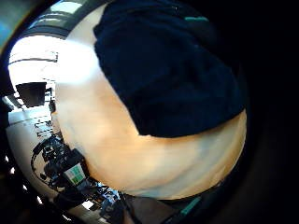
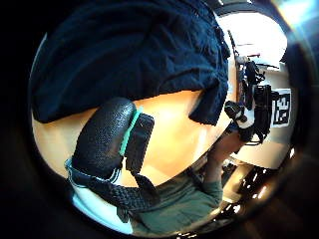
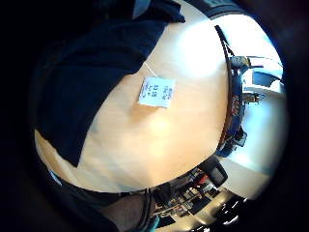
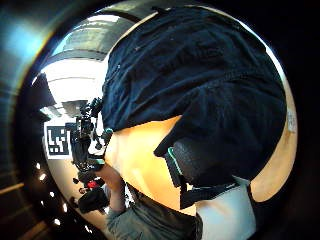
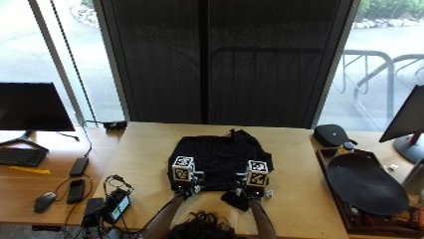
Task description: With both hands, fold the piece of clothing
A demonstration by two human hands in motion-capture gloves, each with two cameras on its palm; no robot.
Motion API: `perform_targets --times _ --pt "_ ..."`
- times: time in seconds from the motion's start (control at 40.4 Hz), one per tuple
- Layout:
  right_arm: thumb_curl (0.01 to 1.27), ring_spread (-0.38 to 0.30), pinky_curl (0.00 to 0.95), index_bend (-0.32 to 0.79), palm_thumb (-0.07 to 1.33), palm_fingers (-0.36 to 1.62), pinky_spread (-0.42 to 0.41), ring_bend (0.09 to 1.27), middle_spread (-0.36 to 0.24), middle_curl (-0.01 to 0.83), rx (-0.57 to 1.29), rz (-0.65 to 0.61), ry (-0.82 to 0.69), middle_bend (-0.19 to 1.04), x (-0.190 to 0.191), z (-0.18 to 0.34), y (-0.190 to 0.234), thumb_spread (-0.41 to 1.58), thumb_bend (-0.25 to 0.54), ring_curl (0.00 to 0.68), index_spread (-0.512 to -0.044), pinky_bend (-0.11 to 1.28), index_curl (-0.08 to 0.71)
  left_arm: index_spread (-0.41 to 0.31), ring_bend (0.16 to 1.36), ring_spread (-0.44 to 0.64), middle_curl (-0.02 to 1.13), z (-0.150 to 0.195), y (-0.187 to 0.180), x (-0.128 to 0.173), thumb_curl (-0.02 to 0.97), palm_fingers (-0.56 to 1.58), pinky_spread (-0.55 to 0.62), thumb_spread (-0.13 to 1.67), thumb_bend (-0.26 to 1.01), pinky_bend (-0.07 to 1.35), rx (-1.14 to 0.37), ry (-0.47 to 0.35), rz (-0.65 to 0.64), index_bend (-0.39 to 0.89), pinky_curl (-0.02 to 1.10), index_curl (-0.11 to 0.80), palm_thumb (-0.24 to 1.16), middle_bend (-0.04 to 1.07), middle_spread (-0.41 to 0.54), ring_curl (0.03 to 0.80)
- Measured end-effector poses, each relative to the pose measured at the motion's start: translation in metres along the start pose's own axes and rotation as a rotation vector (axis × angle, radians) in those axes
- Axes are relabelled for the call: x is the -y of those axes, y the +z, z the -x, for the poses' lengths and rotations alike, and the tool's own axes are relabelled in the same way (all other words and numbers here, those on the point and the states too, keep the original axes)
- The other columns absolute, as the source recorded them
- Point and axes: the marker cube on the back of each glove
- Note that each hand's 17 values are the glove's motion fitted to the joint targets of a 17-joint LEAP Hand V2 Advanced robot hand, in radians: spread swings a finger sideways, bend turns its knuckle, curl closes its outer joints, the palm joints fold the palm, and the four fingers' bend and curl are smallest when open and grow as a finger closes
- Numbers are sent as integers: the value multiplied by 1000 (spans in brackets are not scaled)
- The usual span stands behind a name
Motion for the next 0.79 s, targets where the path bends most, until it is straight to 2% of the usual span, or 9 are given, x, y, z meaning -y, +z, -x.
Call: perform_targets --times 0.099,0.297,0.396,0.519,0.569,0.668,0.692,0.742,0.791 --pt "324 179 368 116 482 1 277 314 65 264 -69 49 62 177 7 -10 12 1106 -14 261 -377 740 228 -80 571 212 389 2 8 8 272 290 352 1162 -20 430 23 -1 1 64 327 253 193 215 41 333" --pt "333 176 374 127 526 -24 255 296 72 269 -38 168 76 177 11 -13 30 1079 -10 261 -369 780 226 -75 606 214 399 2 18 4 282 257 344 1126 -21 480 48 36 40 87 351 229 202 228 57 340" --pt "333 169 369 174 541 23 244 298 71 269 14 172 60 174 14 -12 35 1064 -17 265 -363 762 246 -84 572 214 394 1 18 5 293 309 327 1125 -5 463 65 24 -21 194 346 267 248 200 51 327" --pt "331 128 323 275 577 186 232 316 38 284 4 57 42 199 21 -11 32 1080 -8 267 -364 608 293 -113 531 147 384 4 15 13 315 493 258 1192 63 456 131 -5 -151 235 339 308 398 187 8 306" --pt "330 101 317 269 596 242 222 318 23 293 -15 -13 37 211 24 -11 29 1098 -2 268 -363 583 301 -124 520 123 389 6 12 19 319 534 234 1221 79 461 173 -12 -230 237 346 322 436 183 -10 308" --pt "335 29 306 295 670 444 189 366 -13 299 -81 -72 58 189 23 -13 25 1142 26 285 -361 552 324 -149 528 23 398 1 9 28 338 684 153 1269 126 453 173 32 -351 226 352 342 538 197 -71 315" --pt "331 26 298 283 660 409 190 356 -10 293 -102 -84 58 169 22 -13 24 1144 15 279 -360 536 322 -157 520 9 395 -1 10 27 341 693 140 1276 130 449 164 44 -350 220 349 345 552 190 -80 310" --pt "336 -9 300 286 709 518 169 375 -38 303 -139 -121 44 185 21 -13 22 1167 37 291 -358 527 334 -170 524 -44 399 0 15 22 352 773 87 1282 146 449 168 43 -300 203 351 351 597 193 -115 313" --pt "339 -41 302 288 749 596 150 391 -59 309 -167 -166 24 183 22 -12 18 1178 52 303 -350 515 345 -187 520 -93 399 4 13 23 360 859 19 1278 154 474 198 39 -325 185 362 356 631 184 -144 319"
